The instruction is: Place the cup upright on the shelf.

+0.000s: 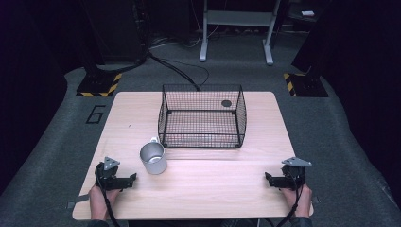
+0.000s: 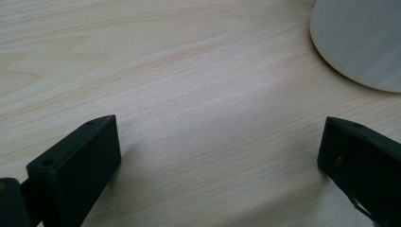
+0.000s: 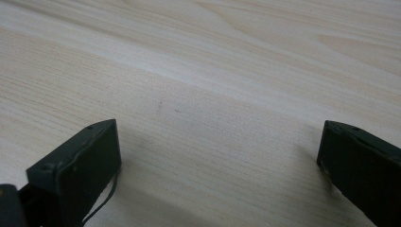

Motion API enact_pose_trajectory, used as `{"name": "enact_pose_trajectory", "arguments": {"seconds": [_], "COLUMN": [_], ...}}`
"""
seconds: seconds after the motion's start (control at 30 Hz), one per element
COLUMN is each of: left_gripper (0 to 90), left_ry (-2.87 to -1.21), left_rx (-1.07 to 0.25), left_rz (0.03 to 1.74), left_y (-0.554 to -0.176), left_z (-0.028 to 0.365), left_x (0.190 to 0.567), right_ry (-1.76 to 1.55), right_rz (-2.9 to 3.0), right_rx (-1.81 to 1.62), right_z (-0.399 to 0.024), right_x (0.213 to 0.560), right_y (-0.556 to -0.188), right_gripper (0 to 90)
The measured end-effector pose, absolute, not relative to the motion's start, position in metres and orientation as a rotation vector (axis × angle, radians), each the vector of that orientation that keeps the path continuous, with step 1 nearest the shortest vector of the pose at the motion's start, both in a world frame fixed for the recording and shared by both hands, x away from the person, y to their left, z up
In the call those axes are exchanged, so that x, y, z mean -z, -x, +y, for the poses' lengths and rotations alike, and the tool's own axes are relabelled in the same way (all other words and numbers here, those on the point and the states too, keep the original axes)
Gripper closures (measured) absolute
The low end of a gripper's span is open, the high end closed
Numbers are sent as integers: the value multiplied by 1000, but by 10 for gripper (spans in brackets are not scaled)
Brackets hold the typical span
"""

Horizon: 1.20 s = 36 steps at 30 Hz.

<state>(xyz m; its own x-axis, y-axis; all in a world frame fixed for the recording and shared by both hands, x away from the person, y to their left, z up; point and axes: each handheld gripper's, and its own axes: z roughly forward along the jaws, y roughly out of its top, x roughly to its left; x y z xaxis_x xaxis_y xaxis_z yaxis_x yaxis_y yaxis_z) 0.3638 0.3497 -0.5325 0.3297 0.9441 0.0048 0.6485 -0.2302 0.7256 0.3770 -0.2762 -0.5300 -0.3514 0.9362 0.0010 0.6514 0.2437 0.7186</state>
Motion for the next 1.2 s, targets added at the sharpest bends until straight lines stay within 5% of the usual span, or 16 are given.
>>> {"name": "enact_pose_trajectory", "arguments": {"seconds": [1.2], "left_gripper": [0], "left_ry": [-1951], "left_rx": [-548], "left_rz": [1362], "left_y": [-351], "left_z": [336], "left_x": [504], "right_ry": [-1441], "right_rz": [2094], "right_rx": [-886], "right_z": [-277], "right_x": [530], "right_y": [-377], "right_gripper": [5]}}
